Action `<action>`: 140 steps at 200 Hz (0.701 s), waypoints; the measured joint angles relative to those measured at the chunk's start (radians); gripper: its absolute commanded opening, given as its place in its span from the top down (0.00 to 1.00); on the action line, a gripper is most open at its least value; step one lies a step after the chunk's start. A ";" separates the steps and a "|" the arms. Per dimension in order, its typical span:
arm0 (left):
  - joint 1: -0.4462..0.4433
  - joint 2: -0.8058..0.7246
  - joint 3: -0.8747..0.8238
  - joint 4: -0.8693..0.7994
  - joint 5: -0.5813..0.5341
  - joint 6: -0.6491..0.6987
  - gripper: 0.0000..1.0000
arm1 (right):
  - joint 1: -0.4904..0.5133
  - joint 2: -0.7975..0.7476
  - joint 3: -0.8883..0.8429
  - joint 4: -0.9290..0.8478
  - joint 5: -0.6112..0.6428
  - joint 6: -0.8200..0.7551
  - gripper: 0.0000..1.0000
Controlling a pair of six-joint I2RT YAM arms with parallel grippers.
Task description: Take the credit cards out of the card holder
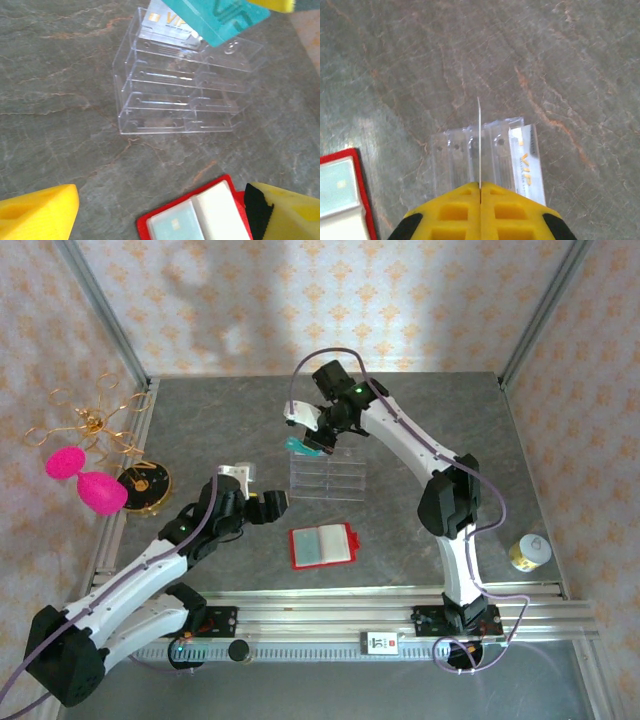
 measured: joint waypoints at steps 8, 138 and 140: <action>0.003 0.006 0.001 -0.004 -0.010 0.005 0.13 | 0.000 -0.001 -0.006 -0.004 0.000 -0.012 1.00; 0.023 0.065 0.001 0.008 -0.031 0.006 0.14 | 0.006 0.008 -0.092 -0.014 0.021 -0.069 1.00; 0.023 0.066 0.001 0.008 -0.031 0.006 0.14 | 0.006 0.010 -0.092 -0.014 0.022 -0.069 1.00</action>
